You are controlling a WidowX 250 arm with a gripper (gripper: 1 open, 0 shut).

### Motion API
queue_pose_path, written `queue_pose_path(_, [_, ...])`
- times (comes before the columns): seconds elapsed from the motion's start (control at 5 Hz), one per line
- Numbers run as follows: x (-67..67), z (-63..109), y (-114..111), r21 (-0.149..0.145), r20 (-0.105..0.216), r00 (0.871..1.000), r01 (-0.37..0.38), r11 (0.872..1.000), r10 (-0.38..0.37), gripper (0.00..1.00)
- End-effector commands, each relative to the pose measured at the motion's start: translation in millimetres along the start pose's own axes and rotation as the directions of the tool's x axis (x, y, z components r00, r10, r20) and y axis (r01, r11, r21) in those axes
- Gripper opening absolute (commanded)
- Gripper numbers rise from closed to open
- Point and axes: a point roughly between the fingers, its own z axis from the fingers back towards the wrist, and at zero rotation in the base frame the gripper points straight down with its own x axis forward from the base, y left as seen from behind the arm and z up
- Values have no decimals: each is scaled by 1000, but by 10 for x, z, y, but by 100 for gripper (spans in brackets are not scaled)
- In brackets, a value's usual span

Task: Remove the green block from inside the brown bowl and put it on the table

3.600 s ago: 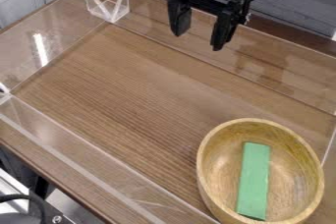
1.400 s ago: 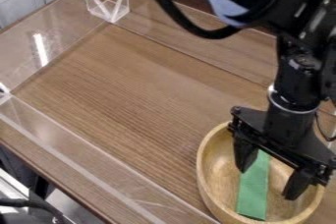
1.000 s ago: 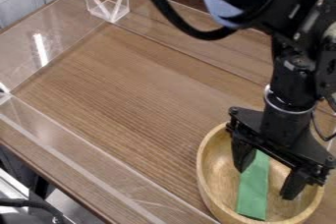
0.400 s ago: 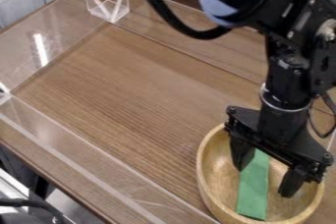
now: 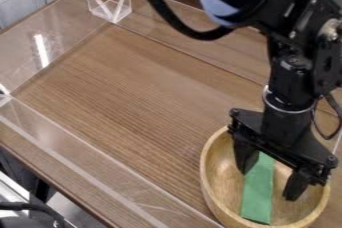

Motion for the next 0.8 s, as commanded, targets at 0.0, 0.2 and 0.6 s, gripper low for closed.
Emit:
queue_pose_path(0.0, [58, 97, 4, -19, 44, 999, -6, 1000, 7, 100])
queue_pose_path(0.2, [57, 81, 4, -22, 41, 999, -6, 1000, 7, 100])
queue_pose_path(0.6, [72, -10, 22, -23, 40, 999, -3, 1000, 4, 100])
